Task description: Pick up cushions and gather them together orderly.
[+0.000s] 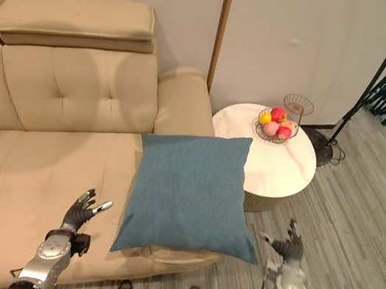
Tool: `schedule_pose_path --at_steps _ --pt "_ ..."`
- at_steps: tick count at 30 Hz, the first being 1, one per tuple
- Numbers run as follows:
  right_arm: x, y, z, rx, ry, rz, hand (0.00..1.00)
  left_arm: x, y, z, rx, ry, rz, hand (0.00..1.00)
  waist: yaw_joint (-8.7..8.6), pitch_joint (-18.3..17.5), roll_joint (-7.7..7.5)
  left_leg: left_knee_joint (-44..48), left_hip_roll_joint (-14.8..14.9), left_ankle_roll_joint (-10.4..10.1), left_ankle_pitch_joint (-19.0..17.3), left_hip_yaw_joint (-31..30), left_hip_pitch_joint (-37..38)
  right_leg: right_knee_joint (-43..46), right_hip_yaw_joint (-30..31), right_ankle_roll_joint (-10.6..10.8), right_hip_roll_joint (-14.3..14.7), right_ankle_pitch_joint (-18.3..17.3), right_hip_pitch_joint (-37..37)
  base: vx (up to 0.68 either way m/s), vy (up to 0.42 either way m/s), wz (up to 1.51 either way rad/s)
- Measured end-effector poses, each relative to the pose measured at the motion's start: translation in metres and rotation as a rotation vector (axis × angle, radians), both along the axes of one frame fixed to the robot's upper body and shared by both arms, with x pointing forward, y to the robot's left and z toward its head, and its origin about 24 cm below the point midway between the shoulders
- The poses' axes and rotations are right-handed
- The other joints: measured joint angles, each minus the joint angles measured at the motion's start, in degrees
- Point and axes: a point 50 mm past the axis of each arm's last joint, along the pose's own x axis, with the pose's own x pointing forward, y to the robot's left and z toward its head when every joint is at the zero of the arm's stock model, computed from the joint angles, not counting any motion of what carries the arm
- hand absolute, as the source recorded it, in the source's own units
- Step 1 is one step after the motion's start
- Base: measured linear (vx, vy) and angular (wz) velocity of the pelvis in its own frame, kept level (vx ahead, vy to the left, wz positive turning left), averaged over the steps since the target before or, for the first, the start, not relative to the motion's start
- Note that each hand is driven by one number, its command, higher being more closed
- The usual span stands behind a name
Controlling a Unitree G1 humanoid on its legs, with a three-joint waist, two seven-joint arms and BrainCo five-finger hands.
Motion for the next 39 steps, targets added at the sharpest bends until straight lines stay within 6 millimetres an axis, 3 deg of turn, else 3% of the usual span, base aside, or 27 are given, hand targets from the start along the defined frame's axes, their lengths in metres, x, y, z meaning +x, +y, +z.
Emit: schedule_pose_path --at_steps 1,4,6,8,9,10,13,18,23,27,31,34,36,39 --pt "0.022 0.009 0.013 -0.016 -0.041 0.058 0.0 0.021 -0.011 0.011 0.0 -0.044 -0.047 0.0 0.02 1.9 0.09 0.9 -0.1 -0.2 0.3 -0.9 -2.7 0.9 -0.8 -0.2 -0.1 0.3 -2.2 -0.14 -0.03 0.28" --pt "0.06 0.031 0.036 -0.026 -0.112 0.143 0.0 0.058 -0.03 0.036 -0.015 -0.133 -0.118 0.0 0.37 5.9 0.01 3.2 0.0 -0.3 0.8 -1.6 -7.3 3.5 -1.3 -0.4 -0.3 0.4 -6.4 -0.15 -0.032 0.21" --pt "0.092 0.053 0.062 -0.037 -0.182 0.215 0.0 0.087 -0.044 0.061 -0.019 -0.206 -0.16 0.0 0.43 10.0 -0.01 4.9 0.1 0.0 1.5 -2.0 -10.9 5.6 -1.6 -0.5 -0.5 0.5 -9.7 -0.11 -0.017 0.14" --pt "0.108 0.061 0.081 -0.05 -0.231 0.225 0.0 0.108 -0.053 0.082 -0.018 -0.26 -0.168 0.0 0.26 12.3 0.05 5.9 -0.1 -0.2 2.0 -2.0 -13.3 6.8 -1.5 -0.5 -0.9 0.5 -12.0 -0.09 0.017 0.12" --pt "0.113 0.063 0.087 -0.055 -0.246 0.221 1.0 0.116 -0.058 0.091 -0.024 -0.282 -0.171 0.0 0.24 12.8 0.06 6.1 -0.2 -0.2 2.1 -2.0 -14.3 7.4 -1.3 -0.5 -1.0 0.5 -13.2 -0.07 0.021 0.05" --pt "0.118 0.065 0.093 -0.055 -0.26 0.219 1.0 0.124 -0.063 0.099 -0.026 -0.301 -0.174 1.0 0.14 13.5 0.11 6.3 -0.4 0.0 2.7 -1.9 -14.8 7.8 -1.2 -0.5 -1.2 0.5 -14.0 -0.04 0.014 0.0" --pt "0.132 0.076 0.111 -0.054 -0.305 0.223 1.0 0.141 -0.077 0.122 -0.045 -0.347 -0.172 1.0 -0.45 15.0 0.2 6.4 -0.5 -0.2 3.4 -1.4 -16.2 8.4 -0.6 -1.1 -1.3 0.9 -16.2 -0.04 0.017 -0.04" --pt "0.137 0.087 0.129 -0.064 -0.381 0.254 1.0 0.15 -0.068 0.144 -0.041 -0.416 -0.118 1.0 -1.16 16.2 0.23 4.6 0.5 -0.8 3.5 -0.4 -16.7 8.2 0.4 -1.5 -0.9 1.2 -17.4 -0.06 -0.015 -0.08" --pt "0.128 0.095 0.142 -0.082 -0.468 0.305 1.0 0.151 -0.071 0.173 -0.063 -0.541 -0.13 1.0 -1.08 16.6 0.4 3.9 1.5 -1.4 4.3 0.7 -15.6 7.9 0.9 -1.8 -0.1 1.6 -17.4 0.02 -0.016 -0.09" --pt "0.108 0.103 0.135 -0.072 -0.497 0.351 1.0 0.14 -0.074 0.186 -0.089 -0.636 -0.156 1.0 -1.19 16.6 0.4 3.4 1.6 -1.4 4.2 1.4 -13.2 6.7 1.8 -1.8 0.2 1.6 -15.2 0.08 0.004 -0.08" --pt "0.079 0.11 0.124 -0.043 -0.512 0.393 1.0 0.114 -0.073 0.173 -0.129 -0.661 -0.167 1.0 -1.26 16.5 0.49 3.2 2.1 -0.8 2.9 2.5 -8.9 4.2 2.1 -1.8 0.8 1.5 -9.9 0.08 0.024 -0.05" --pt "0.057 0.122 0.124 0.01 -0.554 0.423 1.0 0.085 -0.066 0.146 -0.158 -0.615 -0.145 1.0 -1.26 14.8 0.49 1.9 2.2 -0.9 2.4 3.6 -5.6 2.4 2.8 -1.7 1.3 1.6 -6.7 0.07 0.026 -0.15" --pt "0.041 0.132 0.122 0.045 -0.562 0.478 1.0 0.059 -0.058 0.122 -0.173 -0.549 -0.114 1.0 -0.99 11.0 0.52 0.6 2.3 -1.0 2.3 4.7 -3.3 1.0 3.9 -1.7 1.7 1.6 -5.0 0.1 0.023 -0.26" --pt "0.024 0.142 0.121 0.078 -0.571 0.545 1.0 0.029 -0.053 0.103 -0.197 -0.497 -0.078 1.0 -0.15 7.4 0.56 -1.4 2.5 -0.9 2.1 7.4 0.6 0.3 6.4 -1.6 2.2 1.7 -3.0 0.08 0.017 -0.44"
